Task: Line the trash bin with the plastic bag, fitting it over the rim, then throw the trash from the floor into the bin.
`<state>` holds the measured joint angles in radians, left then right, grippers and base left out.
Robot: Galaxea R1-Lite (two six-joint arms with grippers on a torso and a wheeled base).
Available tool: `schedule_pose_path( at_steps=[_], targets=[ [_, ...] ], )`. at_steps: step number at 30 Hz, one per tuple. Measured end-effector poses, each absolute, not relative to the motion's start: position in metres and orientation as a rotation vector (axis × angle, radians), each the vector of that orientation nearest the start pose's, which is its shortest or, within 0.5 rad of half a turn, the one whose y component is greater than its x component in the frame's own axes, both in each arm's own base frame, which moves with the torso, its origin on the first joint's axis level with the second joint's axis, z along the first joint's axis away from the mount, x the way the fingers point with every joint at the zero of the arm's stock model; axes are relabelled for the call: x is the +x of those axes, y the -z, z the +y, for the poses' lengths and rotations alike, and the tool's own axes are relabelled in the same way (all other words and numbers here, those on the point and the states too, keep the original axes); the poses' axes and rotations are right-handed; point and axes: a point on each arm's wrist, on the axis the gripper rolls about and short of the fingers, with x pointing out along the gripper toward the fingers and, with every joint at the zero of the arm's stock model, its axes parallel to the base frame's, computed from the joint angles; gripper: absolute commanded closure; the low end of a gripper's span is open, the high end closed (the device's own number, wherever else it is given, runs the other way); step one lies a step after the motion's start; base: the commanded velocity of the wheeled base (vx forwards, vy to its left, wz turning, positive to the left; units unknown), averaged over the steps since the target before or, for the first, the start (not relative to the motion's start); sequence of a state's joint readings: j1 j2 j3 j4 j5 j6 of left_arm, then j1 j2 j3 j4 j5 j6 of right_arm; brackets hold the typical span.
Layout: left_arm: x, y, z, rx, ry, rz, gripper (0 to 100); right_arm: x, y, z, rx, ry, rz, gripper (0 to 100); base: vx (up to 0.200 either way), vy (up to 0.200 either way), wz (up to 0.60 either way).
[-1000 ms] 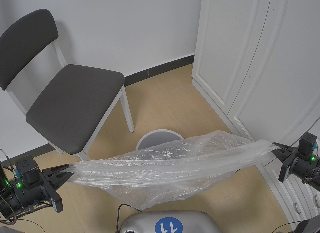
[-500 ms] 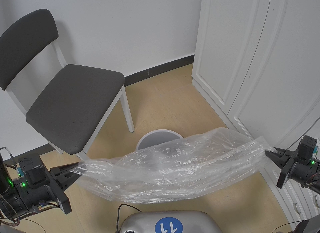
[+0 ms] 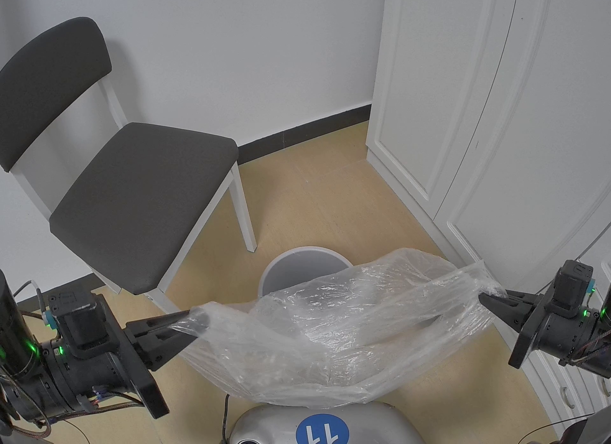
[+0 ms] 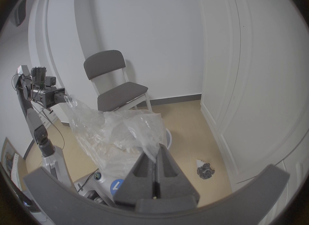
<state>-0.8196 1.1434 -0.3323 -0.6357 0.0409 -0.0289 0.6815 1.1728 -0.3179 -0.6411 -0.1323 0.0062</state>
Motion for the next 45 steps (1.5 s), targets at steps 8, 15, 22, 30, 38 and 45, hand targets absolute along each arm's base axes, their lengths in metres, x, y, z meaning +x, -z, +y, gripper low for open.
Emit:
schedule_pose_path(
  at_steps=[8, 15, 22, 30, 38, 45],
  targets=[
    [0.122, -0.187, -0.133, 0.028, 0.854, 0.177, 100, 0.139, -0.174, 0.11, -0.06, -0.551, 0.192, 100, 0.0, 0.0, 0.0],
    [0.152, -0.18, -0.166, 0.0, 0.867, 0.17, 100, 0.16, -0.163, 0.127, -0.051, -0.598, 0.255, 100, 0.0, 0.0, 0.0],
    [0.174, -0.165, -0.189, -0.043, 0.857, 0.135, 100, 0.193, -0.15, 0.15, 0.058, -0.605, 0.173, 100, 0.0, 0.0, 0.0],
    [0.19, -0.149, -0.201, -0.065, 0.82, 0.112, 100, 0.232, -0.116, 0.167, 0.13, -0.577, 0.088, 100, 0.0, 0.0, 0.0],
    [0.22, -0.134, -0.202, -0.115, 0.728, 0.098, 100, 0.259, -0.078, 0.171, 0.136, -0.528, 0.145, 100, 0.0, 0.0, 0.0],
    [0.241, -0.125, -0.184, -0.065, 0.635, 0.103, 100, 0.273, -0.072, 0.131, -0.038, -0.408, 0.151, 100, 0.0, 0.0, 0.0]
  ],
)
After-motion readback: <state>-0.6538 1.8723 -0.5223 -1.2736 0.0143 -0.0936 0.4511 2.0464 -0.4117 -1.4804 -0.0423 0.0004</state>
